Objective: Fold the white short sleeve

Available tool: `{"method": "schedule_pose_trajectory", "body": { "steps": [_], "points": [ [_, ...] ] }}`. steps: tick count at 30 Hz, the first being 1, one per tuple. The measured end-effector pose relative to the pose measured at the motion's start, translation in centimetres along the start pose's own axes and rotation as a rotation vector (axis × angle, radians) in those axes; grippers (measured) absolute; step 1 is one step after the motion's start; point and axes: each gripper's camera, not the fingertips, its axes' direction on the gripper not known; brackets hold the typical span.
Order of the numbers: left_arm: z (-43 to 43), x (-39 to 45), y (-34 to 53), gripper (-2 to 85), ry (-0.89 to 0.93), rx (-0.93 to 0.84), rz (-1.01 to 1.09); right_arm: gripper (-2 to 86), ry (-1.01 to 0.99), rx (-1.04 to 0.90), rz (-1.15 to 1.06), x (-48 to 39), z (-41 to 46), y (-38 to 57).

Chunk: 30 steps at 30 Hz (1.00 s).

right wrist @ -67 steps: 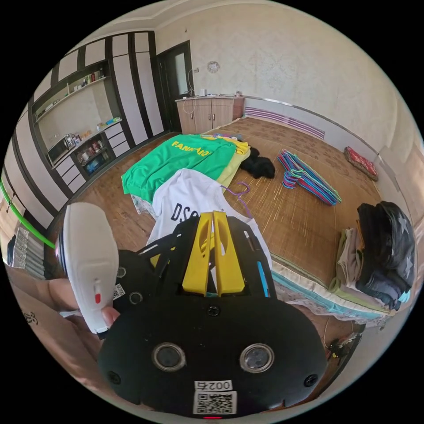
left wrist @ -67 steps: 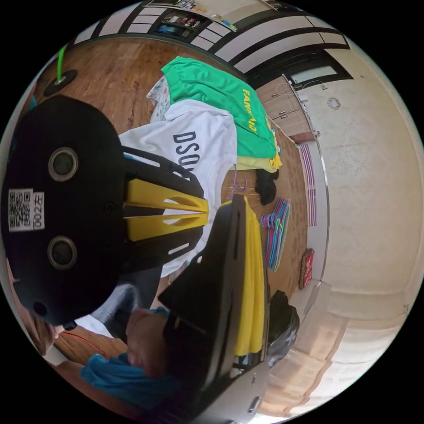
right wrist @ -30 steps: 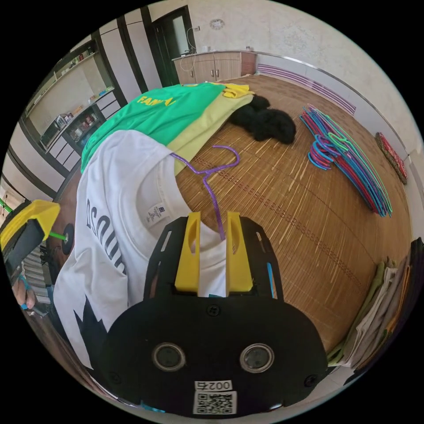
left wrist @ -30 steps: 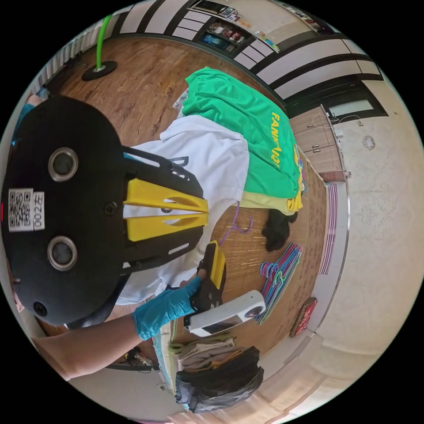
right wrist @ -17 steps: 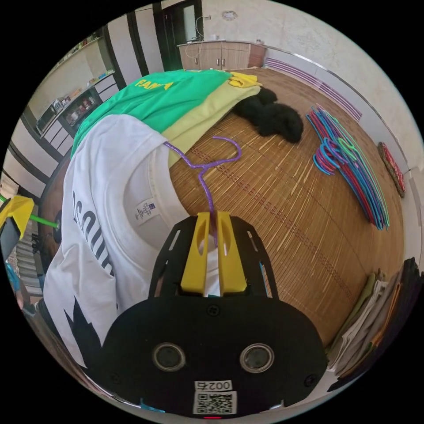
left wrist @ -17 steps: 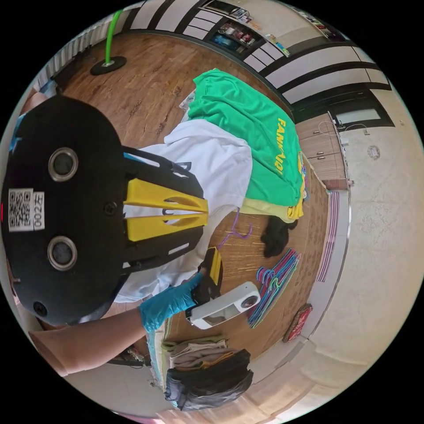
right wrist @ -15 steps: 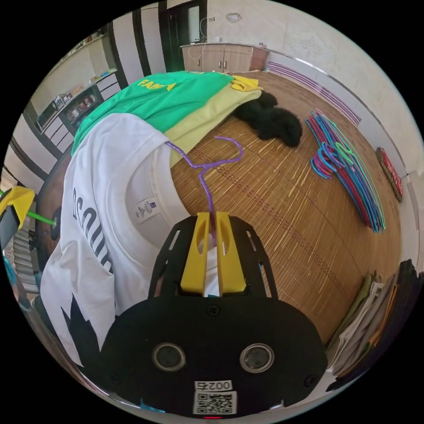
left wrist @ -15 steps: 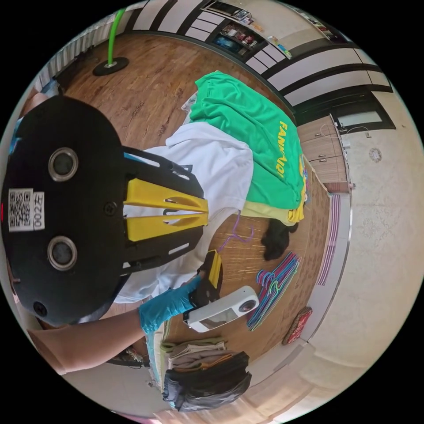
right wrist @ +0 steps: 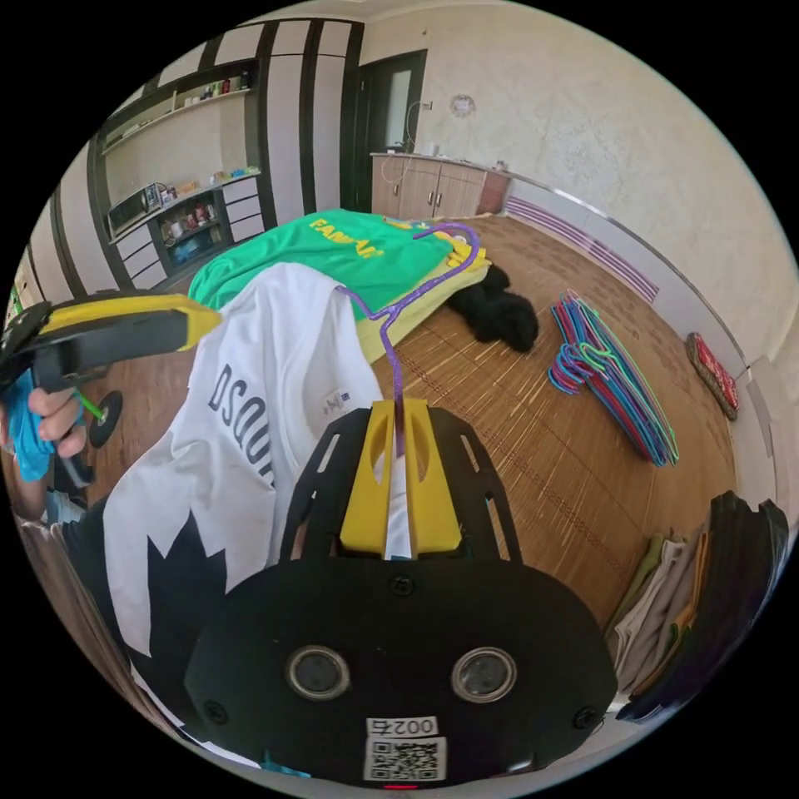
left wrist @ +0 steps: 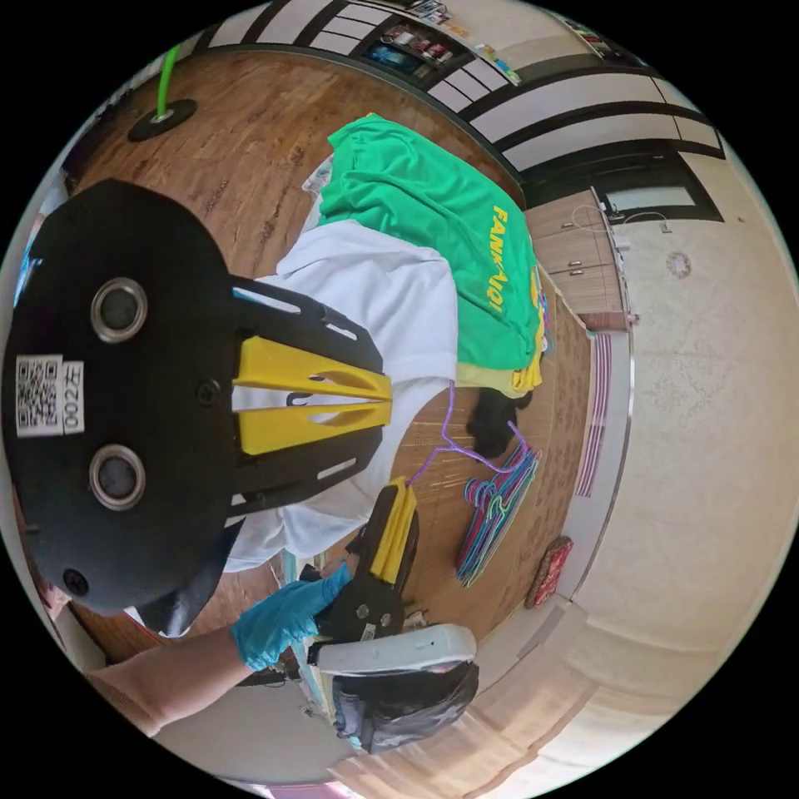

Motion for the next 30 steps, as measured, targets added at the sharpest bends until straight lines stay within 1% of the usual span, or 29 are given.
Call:
{"method": "schedule_pose_trajectory", "body": {
  "steps": [4,6,9,12,15,17,19,21,23,30],
  "points": [
    [0.1,-1.1,0.5,-0.9,-0.004,0.032,0.096,-0.7,-0.003,0.044,-0.045,-2.1,-2.8,0.9],
    [-0.2,-2.3,0.8,-0.9,0.058,0.057,0.186,-0.6,-0.011,0.052,-0.059,-2.9,-3.7,1.2],
    [-0.9,-4.2,0.9,-0.9,0.140,0.075,0.264,-0.5,-0.032,0.063,-0.087,-4.3,-5.2,1.7],
    [-1.7,-5.4,0.9,-0.8,0.149,0.084,0.379,-0.4,-0.042,0.072,-0.113,-5.7,-6.4,2.3],
    [-2.8,-6.7,0.7,-0.4,0.158,0.090,0.450,-0.3,-0.049,0.087,-0.133,-7.0,-7.4,3.1],
    [-3.5,-7.3,0.4,0.5,0.143,0.116,0.466,-0.3,-0.063,0.091,-0.138,-7.8,-8.2,3.6],
    [-4.2,-7.6,0.0,3.0,0.125,0.146,0.480,-0.2,-0.067,0.092,-0.141,-8.5,-8.7,3.9],
    [-5.0,-7.7,-0.3,8.0,0.127,0.175,0.520,-0.1,-0.066,0.091,-0.148,-9.1,-9.1,4.2],
    [-5.3,-7.5,-0.4,9.5,0.140,0.181,0.558,0.1,-0.064,0.093,-0.150,-9.8,-9.6,4.5],
    [-6.7,-5.9,0.2,6.8,0.074,0.232,0.637,0.2,-0.012,0.110,-0.151,-11.1,-11.2,5.4]
  ]
}}
